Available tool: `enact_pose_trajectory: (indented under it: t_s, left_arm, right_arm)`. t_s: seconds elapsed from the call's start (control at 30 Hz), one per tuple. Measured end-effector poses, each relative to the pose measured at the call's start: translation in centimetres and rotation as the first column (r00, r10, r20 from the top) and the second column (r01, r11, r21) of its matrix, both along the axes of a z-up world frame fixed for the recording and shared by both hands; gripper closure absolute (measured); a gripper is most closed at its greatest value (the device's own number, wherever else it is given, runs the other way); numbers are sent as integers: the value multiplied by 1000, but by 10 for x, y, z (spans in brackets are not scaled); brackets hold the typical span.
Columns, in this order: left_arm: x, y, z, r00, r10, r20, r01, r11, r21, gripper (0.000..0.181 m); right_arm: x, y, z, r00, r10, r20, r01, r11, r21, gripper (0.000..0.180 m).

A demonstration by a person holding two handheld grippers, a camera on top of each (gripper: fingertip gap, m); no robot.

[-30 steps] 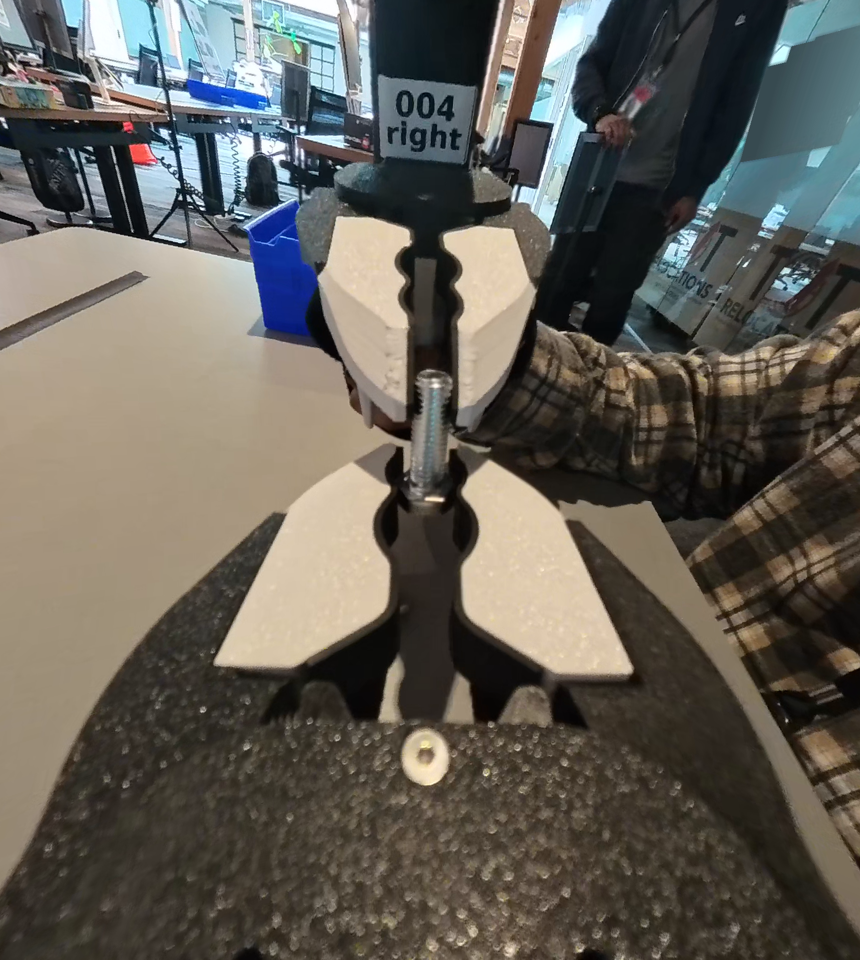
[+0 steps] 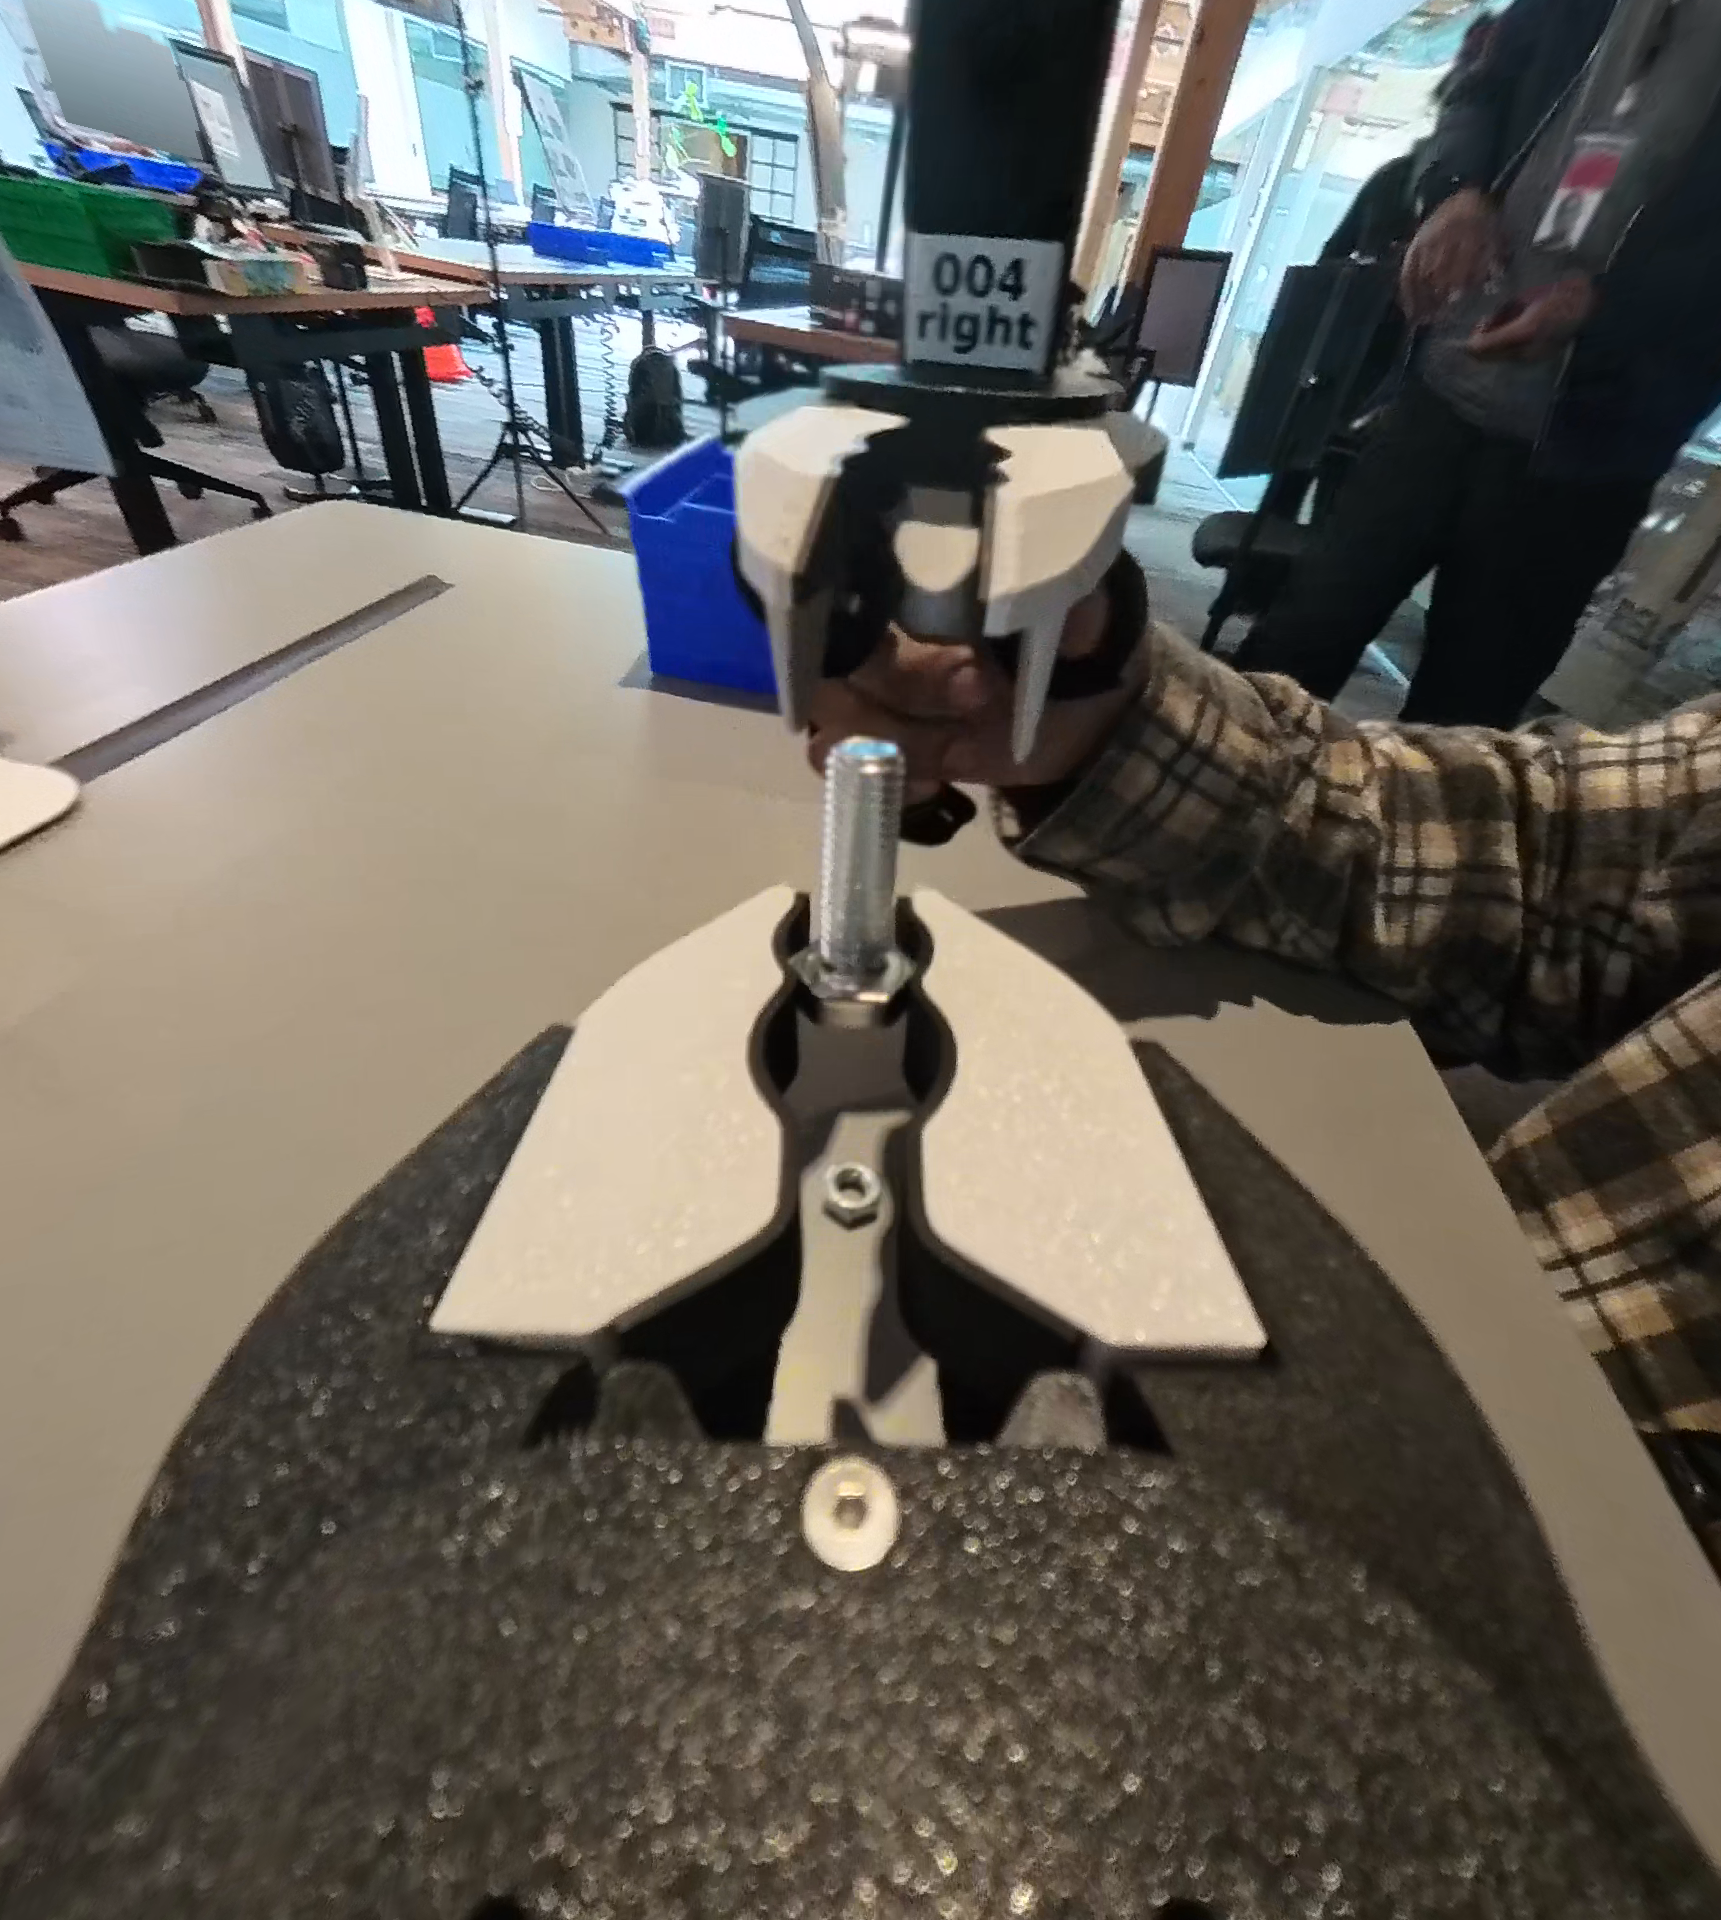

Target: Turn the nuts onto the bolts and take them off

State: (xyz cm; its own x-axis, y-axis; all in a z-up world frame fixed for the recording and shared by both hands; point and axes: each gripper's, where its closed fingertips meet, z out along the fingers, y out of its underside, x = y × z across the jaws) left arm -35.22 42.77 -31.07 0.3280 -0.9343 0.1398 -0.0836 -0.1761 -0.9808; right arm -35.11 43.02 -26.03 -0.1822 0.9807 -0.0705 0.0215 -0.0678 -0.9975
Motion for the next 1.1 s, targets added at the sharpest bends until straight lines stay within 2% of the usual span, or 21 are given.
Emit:
enact_pose_trajectory:
  t_s: [0.1, 0.23, 0.37, 0.5, 0.67, 0.83, 1.1]
  left_arm:
    - [-16, 8, -2, 998, 57, -3, -57, 998, 18, 166]
    - [-37, 13, -5, 991, 132, 3, -132, 991, 31, 166]
    - [-52, 21, -9, 980, 201, -1, -201, 979, 38, 166]
    - [-54, 24, -13, 978, 208, -4, -208, 978, 21, 165]
    - [-51, 23, -18, 978, 205, -38, -204, 978, 36, 165]
    - [-49, 22, -18, 979, 199, -39, -197, 979, 41, 165]
    - [-47, 19, -13, 981, 192, -4, -192, 981, 43, 165]
  right_arm:
    - [15, 16, -13, 995, -93, 44, 91, 995, 36, 148]
    - [30, 27, -50, 971, -161, 179, 153, 986, 61, 137]
    - [34, 19, -84, 938, -121, 325, 101, 992, 78, 138]
    - [28, 4, -113, 886, -39, 463, 4, 997, 76, 144]
    - [21, -4, -142, 803, -46, 595, -38, 991, 129, 143]
    - [17, -10, -160, 747, -36, 664, -66, 989, 128, 144]
    - [14, -9, -173, 711, -50, 702, -54, 991, 125, 149]
